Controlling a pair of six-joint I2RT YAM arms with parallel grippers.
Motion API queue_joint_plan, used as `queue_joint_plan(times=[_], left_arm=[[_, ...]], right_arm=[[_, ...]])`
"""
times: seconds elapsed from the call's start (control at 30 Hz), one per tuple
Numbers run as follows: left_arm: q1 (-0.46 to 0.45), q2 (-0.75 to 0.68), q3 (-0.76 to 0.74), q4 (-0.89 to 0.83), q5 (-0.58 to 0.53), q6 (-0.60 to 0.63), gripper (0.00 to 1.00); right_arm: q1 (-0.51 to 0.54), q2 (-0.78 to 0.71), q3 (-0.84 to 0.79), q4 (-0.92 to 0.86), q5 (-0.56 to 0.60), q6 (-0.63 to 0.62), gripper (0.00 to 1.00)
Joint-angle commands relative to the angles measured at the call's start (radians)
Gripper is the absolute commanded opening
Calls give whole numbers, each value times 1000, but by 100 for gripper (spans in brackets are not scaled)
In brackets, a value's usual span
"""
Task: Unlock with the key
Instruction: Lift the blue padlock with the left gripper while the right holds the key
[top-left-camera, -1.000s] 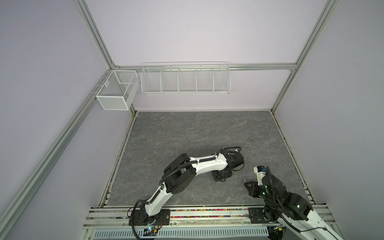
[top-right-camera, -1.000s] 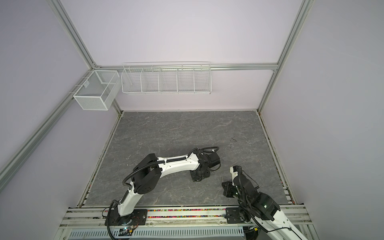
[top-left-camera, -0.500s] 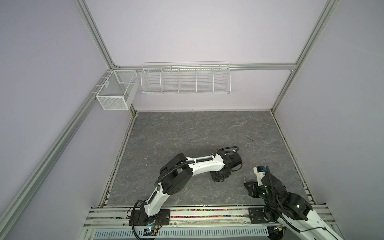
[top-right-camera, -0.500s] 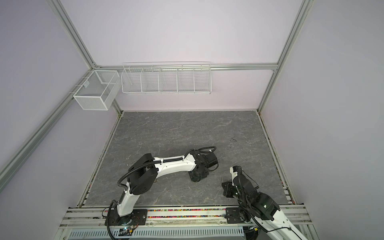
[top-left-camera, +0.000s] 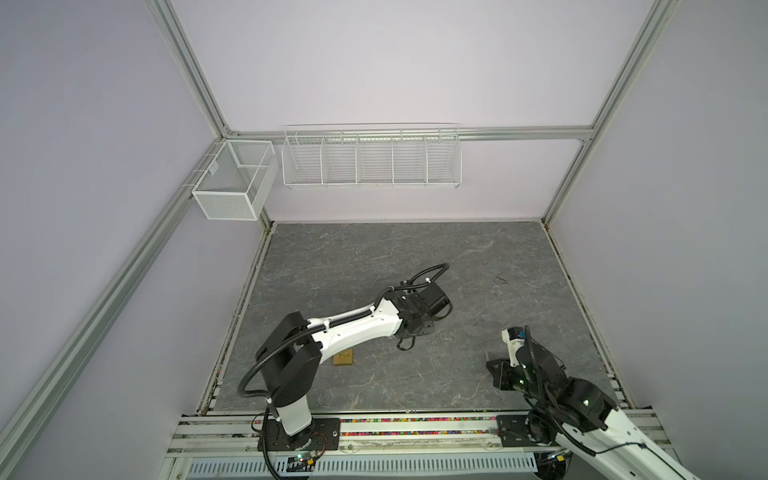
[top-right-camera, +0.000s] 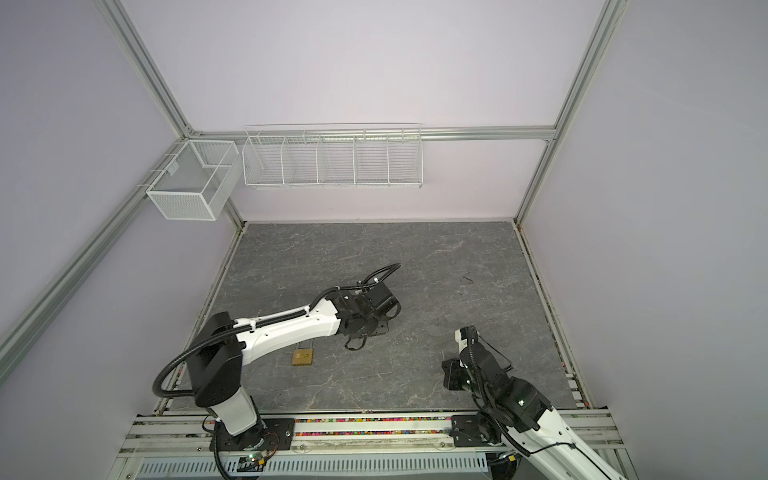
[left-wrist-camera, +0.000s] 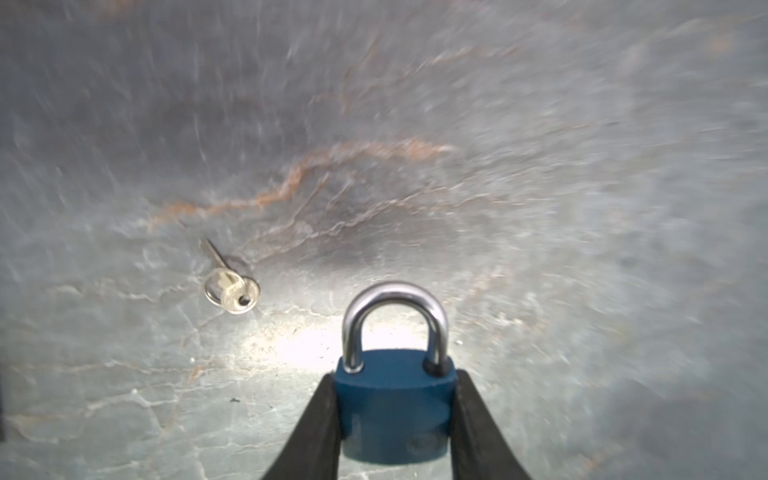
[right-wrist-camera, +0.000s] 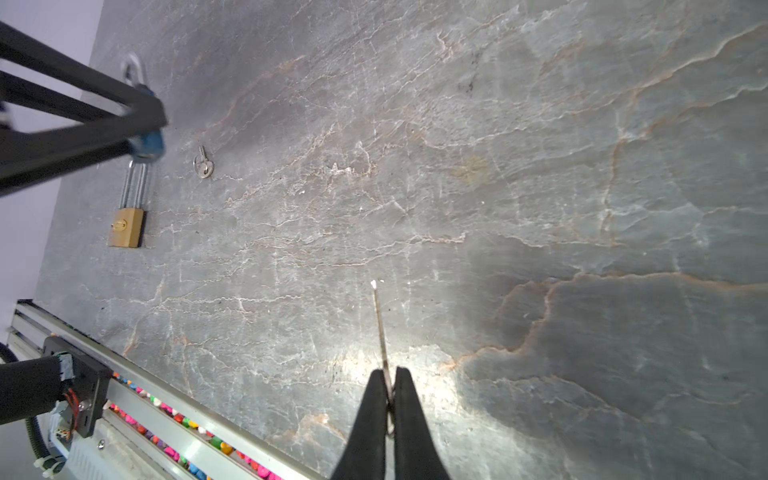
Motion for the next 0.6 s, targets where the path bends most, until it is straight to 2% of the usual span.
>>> queue_joint_plan(times=[0.0,0.1,0.2,0.33,0.43,0.57], left_arm=[[51,-129,-88,240,-4,213,0],[144,-238,-190,370,96,300,0],[219,-339,-268,452,195,326,0],[248,-404,-292,430,204,342,0],[248,-417,-342,471,229,267,0],[248,-443,-526,778,331,129,0]], right_arm=[[6,81,72,59,58,-60,7],[7,174,120,110,73,-66,7],[7,233,155,163,73,-63,7],[8,255,181,187,96,-55,7],[8,268,183,184,98,-45,7],[10,263,135,202,91,-43,7]])
